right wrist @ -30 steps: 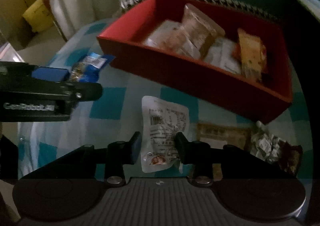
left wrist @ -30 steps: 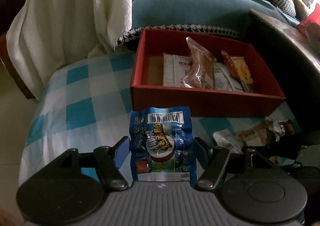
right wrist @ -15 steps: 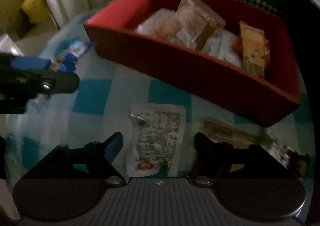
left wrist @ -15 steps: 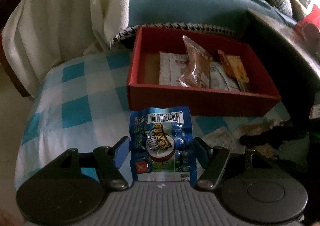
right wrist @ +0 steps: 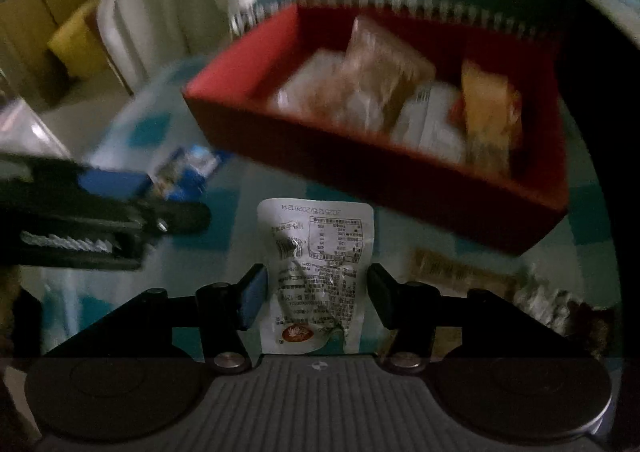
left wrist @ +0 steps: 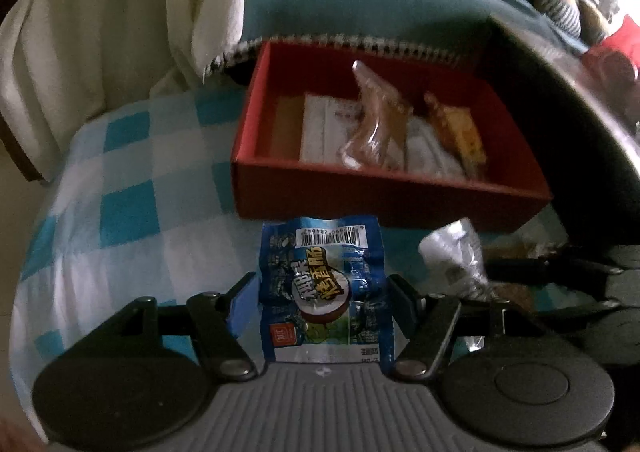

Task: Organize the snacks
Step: 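Lift the blue pack and white packet and carry them over the red box, then lower both packs into the red box and open both grippers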

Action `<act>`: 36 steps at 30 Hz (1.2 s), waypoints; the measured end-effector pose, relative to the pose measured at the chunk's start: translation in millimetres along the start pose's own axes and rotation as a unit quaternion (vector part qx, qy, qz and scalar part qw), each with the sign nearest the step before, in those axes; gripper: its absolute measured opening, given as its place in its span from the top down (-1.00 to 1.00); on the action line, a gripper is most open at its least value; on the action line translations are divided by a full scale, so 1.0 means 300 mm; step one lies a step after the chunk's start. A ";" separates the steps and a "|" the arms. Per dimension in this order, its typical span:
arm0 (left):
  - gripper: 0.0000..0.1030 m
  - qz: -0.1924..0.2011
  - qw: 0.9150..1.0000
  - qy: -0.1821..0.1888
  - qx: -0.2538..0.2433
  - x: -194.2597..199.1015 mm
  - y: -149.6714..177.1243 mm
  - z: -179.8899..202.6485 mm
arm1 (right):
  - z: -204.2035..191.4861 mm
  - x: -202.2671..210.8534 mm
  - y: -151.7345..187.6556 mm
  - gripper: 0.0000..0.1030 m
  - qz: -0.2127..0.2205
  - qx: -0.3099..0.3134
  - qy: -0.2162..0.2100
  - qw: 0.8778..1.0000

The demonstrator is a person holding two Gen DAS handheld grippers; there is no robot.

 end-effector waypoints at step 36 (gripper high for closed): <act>-0.21 0.076 0.994 -0.052 -0.055 -0.231 -0.363 0.127 | 0.301 -0.072 -0.340 -0.25 0.091 -0.053 0.063 0.992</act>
Point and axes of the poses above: each gripper's, at about its wrist camera, not at the fingertips, and x roughly against the way its jaws point, z to its right, y to its underside, the point moved 2 cm from there along -x, roughly the way its jaws point, and after that the axes turned 4 degrees about z, right-handed, at the moved point
